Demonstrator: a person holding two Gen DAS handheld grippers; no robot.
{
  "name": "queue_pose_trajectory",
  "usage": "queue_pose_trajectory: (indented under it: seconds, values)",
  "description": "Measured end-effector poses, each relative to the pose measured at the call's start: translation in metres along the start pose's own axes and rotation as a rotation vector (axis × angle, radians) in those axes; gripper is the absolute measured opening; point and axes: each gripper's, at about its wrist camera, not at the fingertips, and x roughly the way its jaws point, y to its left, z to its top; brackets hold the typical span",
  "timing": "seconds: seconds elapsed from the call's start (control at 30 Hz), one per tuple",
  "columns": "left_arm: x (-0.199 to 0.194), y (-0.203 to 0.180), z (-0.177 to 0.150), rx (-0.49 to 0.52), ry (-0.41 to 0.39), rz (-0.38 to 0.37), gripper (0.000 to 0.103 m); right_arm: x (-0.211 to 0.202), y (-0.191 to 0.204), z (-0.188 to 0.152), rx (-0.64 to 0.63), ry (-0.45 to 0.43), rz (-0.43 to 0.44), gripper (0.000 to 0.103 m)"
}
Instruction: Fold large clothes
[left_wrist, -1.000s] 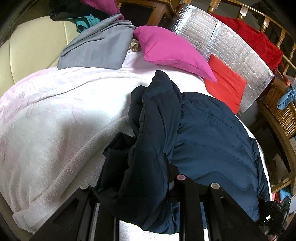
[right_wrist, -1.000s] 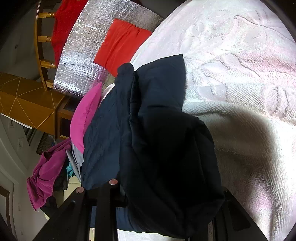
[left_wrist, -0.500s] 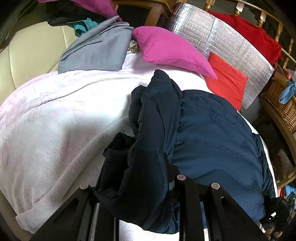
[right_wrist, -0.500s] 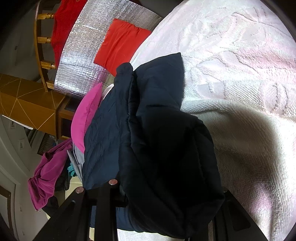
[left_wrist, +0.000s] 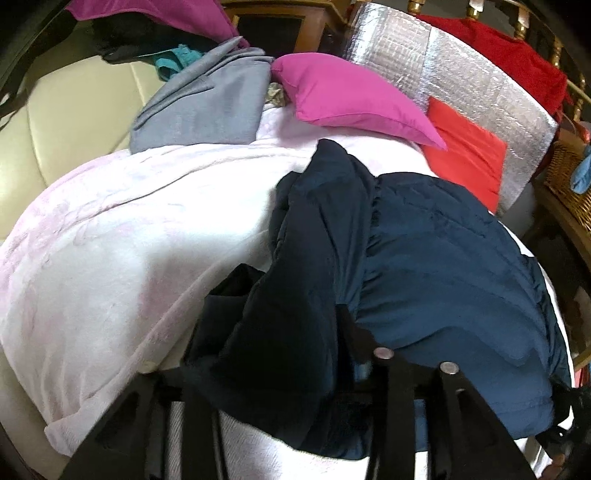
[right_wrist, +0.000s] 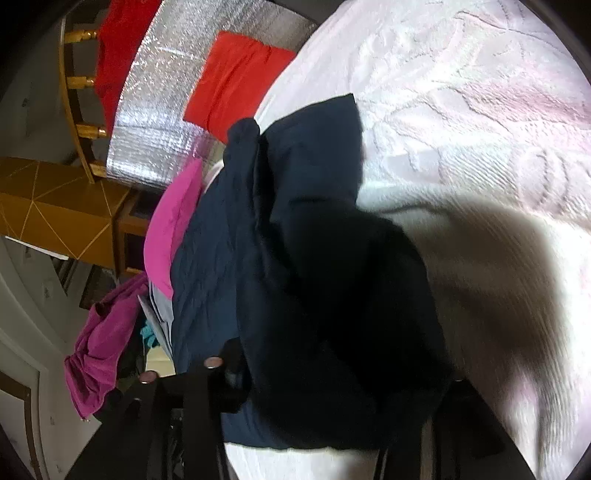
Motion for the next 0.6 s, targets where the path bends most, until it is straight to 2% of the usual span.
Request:
queue_pose_trajectory:
  seconds: [0.03, 0.07, 0.1, 0.13, 0.23, 0.33, 0.43, 0.5, 0.6]
  values:
    - [-0.001, 0.002, -0.001, -0.007, 0.004, 0.006, 0.054, -0.002, 0.001, -0.001, -0.006, 0.009, -0.002, 0.064]
    - [-0.004, 0.004, -0.002, -0.016, 0.010, 0.016, 0.063, -0.006, 0.003, -0.003, -0.015, 0.015, -0.013, 0.069]
    - [-0.006, 0.007, -0.004, -0.024, 0.012, 0.023, 0.067, -0.012, 0.005, -0.006, -0.027, 0.019, -0.033, 0.071]
    - [-0.011, 0.012, -0.006, -0.038, 0.016, 0.023, 0.068, -0.017, 0.007, -0.008, -0.040, 0.023, -0.046, 0.072]
    - [-0.029, 0.021, -0.009, -0.050, 0.000, 0.025, 0.068, -0.039, 0.017, -0.017, -0.108, 0.037, -0.066, 0.072]
    - [-0.060, 0.022, -0.004, -0.007, -0.106, 0.066, 0.069, -0.063, 0.034, -0.027, -0.215, 0.029, -0.072, 0.072]
    - [-0.085, 0.013, 0.005, 0.055, -0.214, 0.078, 0.078, -0.083, 0.058, -0.037, -0.345, -0.037, -0.073, 0.071]
    - [-0.087, 0.005, 0.012, 0.096, -0.230, 0.069, 0.083, -0.086, 0.072, -0.039, -0.405, -0.084, -0.069, 0.064]
    - [-0.069, -0.004, 0.017, 0.124, -0.181, 0.070, 0.083, -0.071, 0.083, -0.035, -0.429, -0.102, -0.086, 0.058]
